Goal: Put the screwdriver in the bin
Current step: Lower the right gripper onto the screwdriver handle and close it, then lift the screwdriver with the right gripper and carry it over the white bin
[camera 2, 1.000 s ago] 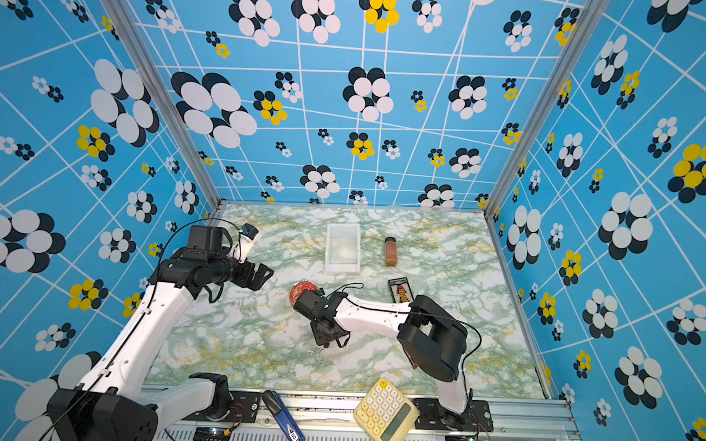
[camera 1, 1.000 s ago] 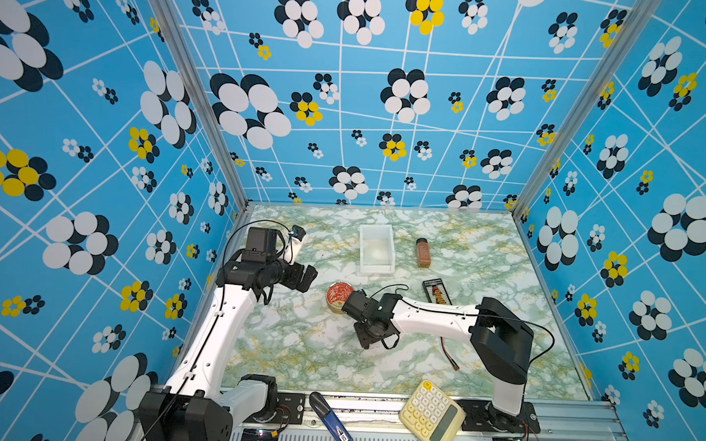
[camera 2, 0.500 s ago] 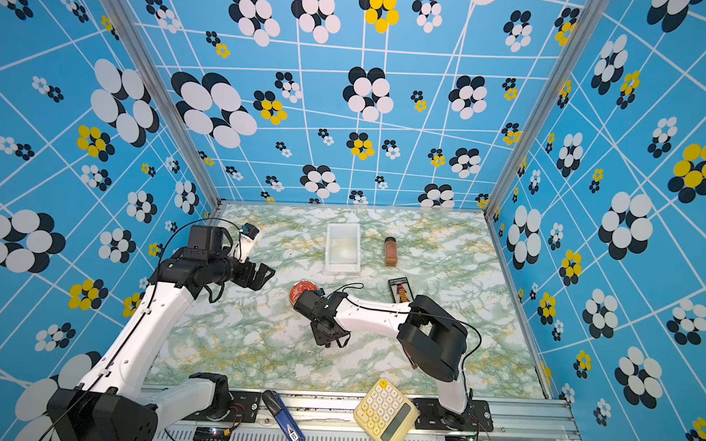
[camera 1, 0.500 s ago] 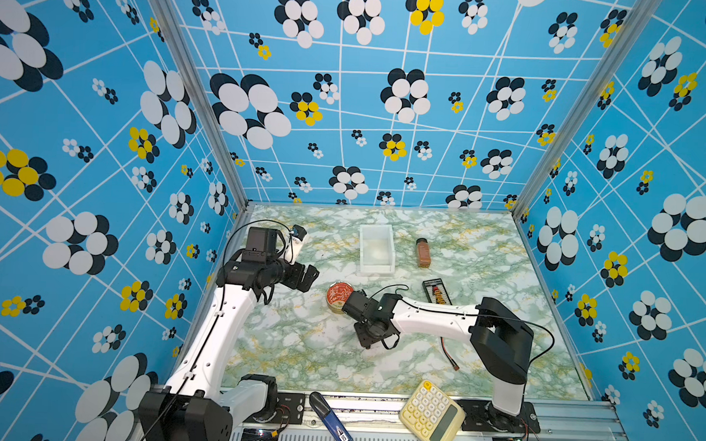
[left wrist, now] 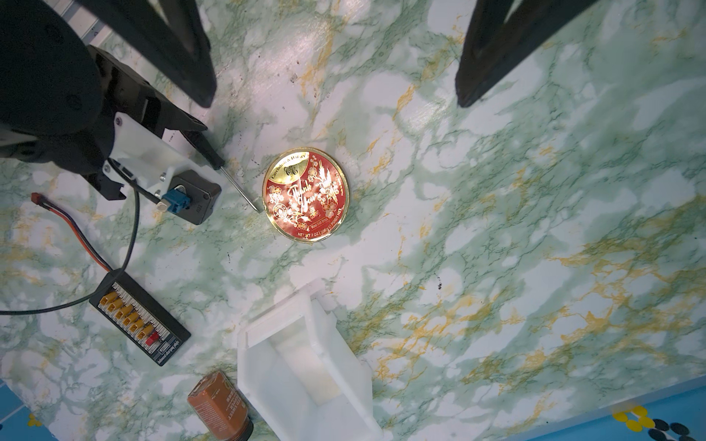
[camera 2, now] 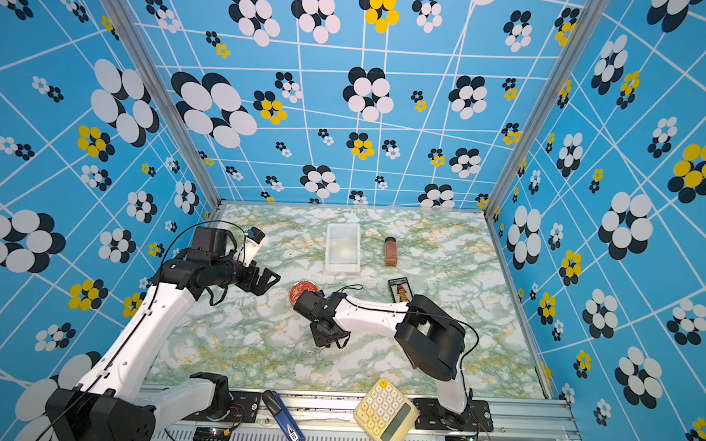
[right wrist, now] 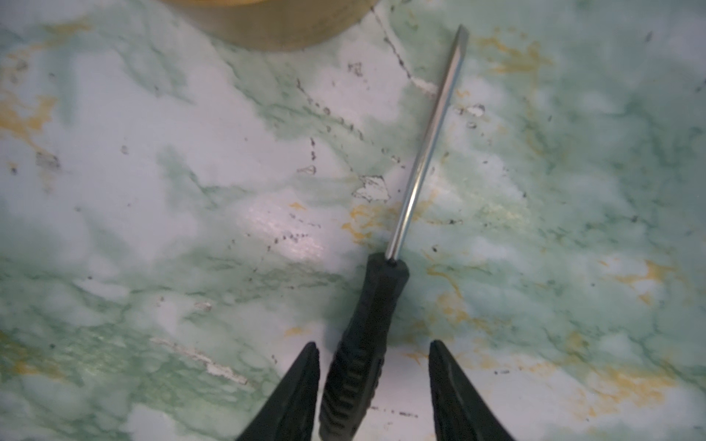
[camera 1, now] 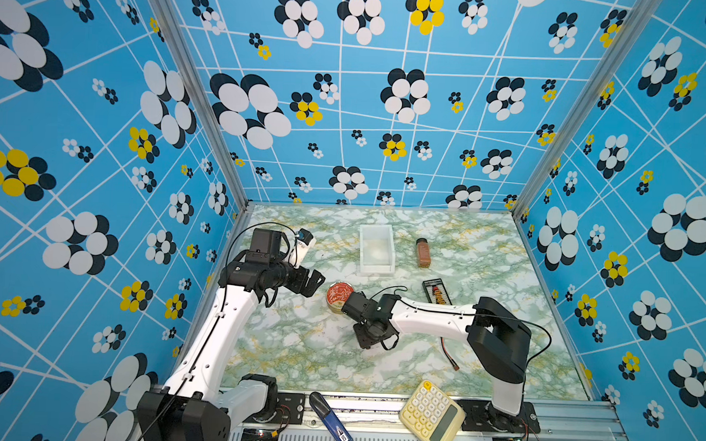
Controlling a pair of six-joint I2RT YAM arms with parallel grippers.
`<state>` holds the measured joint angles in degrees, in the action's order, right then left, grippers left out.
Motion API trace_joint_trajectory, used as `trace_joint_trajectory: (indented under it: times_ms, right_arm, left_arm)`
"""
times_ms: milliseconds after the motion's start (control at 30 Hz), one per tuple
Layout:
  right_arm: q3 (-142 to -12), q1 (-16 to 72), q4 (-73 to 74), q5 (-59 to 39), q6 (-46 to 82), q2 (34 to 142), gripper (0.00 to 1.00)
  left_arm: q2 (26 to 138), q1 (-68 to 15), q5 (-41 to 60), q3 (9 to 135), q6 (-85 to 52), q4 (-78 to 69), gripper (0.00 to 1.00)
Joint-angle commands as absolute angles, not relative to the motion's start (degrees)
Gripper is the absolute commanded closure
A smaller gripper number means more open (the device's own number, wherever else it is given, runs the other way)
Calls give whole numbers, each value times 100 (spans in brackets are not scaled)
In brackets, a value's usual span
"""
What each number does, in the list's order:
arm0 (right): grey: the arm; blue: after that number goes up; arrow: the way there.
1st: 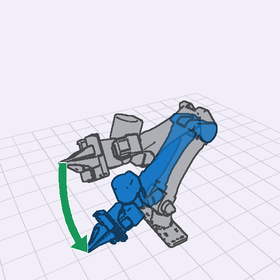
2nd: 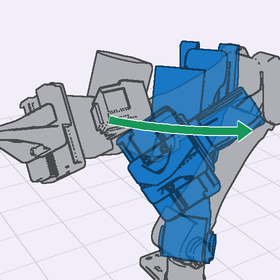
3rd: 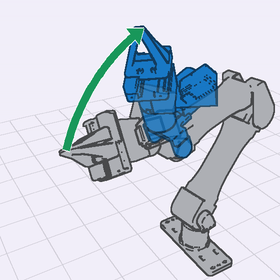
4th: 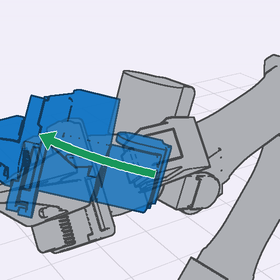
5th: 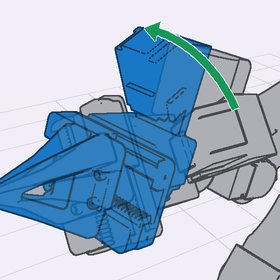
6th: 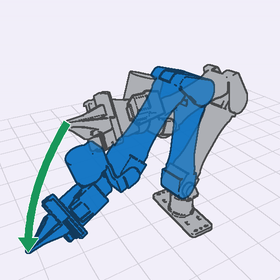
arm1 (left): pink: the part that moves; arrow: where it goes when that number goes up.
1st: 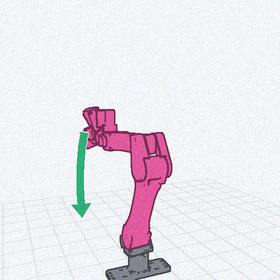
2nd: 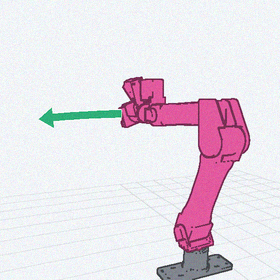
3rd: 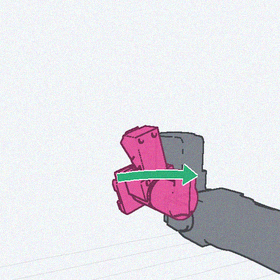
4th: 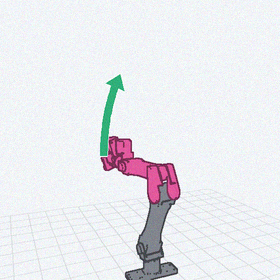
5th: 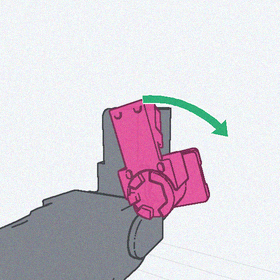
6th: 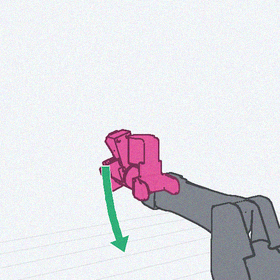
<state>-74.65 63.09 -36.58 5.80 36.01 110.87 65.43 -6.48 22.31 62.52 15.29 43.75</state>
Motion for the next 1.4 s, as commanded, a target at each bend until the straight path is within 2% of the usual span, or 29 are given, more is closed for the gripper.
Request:
trace_joint_trajectory:
  times_ms: [0, 433, 733, 967, 1367]
  right_arm:
    - [-7540, 6306, -3631, 493, 3709, 11266, 52]
    - [-7559, 6378, -3733, 600, 3779, 11426, 62]
    - [-7344, 6381, -3620, 783, 3732, 11184, 78]
    - [-7308, 6374, -3645, 901, 3584, 10893, 82]
    - [-7247, 6125, -3834, 485, 3388, 10387, 81]
  left_arm:
    - [6425, -701, 2338, 6271, 1626, 4509, 1]
    - [6348, -782, 2390, 6341, 1694, 4642, 1]
    - [6388, -886, 2806, 6328, 1892, 4839, 1]
    - [6530, -1076, 2954, 6384, 2142, 5109, 1]
    - [6377, -1102, 2882, 6352, 2400, 5344, 1]
